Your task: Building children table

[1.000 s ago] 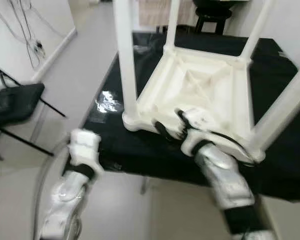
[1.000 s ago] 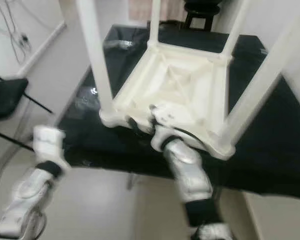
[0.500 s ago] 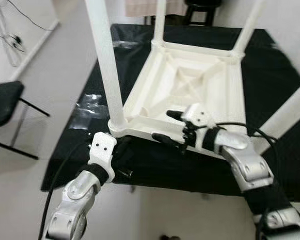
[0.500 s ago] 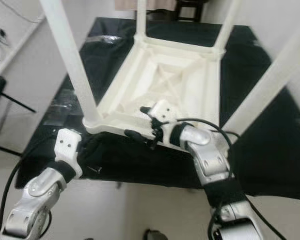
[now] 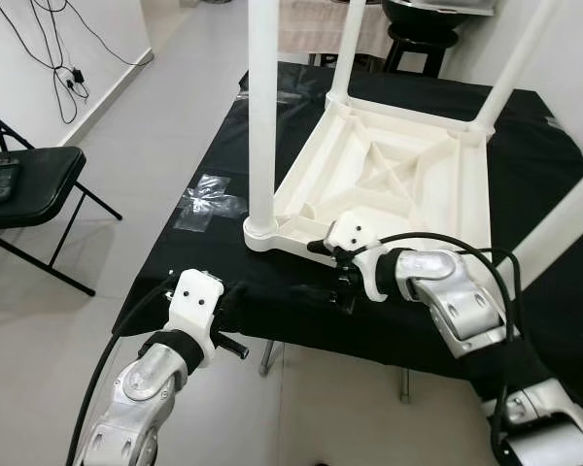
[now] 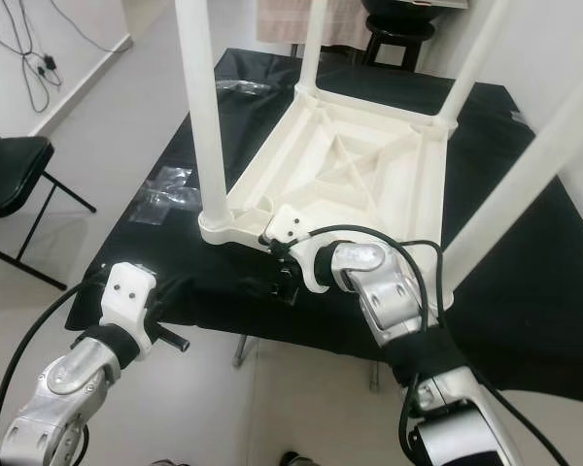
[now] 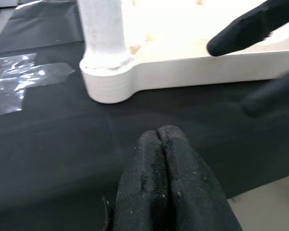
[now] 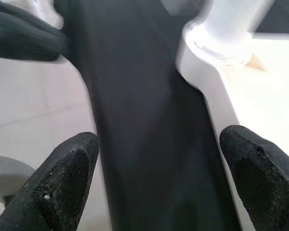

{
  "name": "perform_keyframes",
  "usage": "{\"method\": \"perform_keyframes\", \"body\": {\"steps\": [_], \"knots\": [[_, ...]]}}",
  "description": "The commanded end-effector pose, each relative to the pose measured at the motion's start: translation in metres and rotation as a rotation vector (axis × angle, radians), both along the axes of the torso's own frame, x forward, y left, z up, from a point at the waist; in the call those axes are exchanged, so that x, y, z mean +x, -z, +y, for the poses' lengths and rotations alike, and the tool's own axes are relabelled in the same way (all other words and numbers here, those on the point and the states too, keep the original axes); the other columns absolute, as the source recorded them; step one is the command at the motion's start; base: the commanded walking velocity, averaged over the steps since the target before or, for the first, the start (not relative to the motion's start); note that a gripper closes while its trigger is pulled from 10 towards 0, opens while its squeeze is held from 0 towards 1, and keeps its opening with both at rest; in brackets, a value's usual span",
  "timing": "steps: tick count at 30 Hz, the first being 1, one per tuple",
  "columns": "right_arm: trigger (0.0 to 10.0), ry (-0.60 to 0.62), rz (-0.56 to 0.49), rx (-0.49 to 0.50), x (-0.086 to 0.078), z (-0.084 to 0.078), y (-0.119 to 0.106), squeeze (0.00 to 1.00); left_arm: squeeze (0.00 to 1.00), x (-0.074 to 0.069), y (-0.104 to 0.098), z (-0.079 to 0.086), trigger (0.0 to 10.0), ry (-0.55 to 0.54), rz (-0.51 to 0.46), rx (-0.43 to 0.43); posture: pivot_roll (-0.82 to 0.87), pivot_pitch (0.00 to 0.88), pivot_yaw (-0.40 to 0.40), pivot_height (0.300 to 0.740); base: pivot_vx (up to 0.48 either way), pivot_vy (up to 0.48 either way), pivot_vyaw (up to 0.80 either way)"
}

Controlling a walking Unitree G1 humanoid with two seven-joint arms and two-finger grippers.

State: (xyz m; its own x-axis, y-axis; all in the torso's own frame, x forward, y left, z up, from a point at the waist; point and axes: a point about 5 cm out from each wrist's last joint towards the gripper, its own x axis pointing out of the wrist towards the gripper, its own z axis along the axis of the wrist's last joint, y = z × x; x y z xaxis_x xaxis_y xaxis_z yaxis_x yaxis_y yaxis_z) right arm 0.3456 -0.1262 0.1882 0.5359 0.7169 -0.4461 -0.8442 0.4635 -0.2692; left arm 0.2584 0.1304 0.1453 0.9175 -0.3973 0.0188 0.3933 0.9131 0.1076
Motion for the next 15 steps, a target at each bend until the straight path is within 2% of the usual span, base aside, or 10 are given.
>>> {"method": "perform_keyframes", "body": {"steps": [1,4,7,10,15], "knots": [[10.0,0.043,0.024,-0.023,0.004,0.0,0.005,0.0,0.0,-0.003,0.003,0.0,10.0,0.008,0.015,0.021,0.05,0.207,-0.073,0.74,0.0,0.0,0.0],[10.0,0.085,0.007,0.008,0.011,0.001,-0.001,0.0,0.0,-0.004,0.003,0.0,10.0,0.006,0.016,0.019,0.05,0.21,-0.072,0.74,0.0,0.0,0.0],[10.0,0.067,-0.026,0.064,0.014,0.003,-0.011,0.0,0.0,-0.004,0.003,0.0,10.0,0.007,0.015,0.018,0.05,0.212,-0.072,0.74,0.0,0.0,0.0],[10.0,0.047,-0.039,0.07,0.014,0.002,-0.016,0.0,0.0,-0.004,0.003,0.0,10.0,0.006,0.015,0.016,0.05,0.214,-0.071,0.74,0.0,0.0,0.0],[10.0,0.058,0.033,-0.039,0.013,-0.004,-0.003,0.0,0.0,-0.004,0.002,0.0,10.0,0.007,0.016,0.017,0.05,0.218,-0.07,0.74,0.0,0.0,0.0]]}}
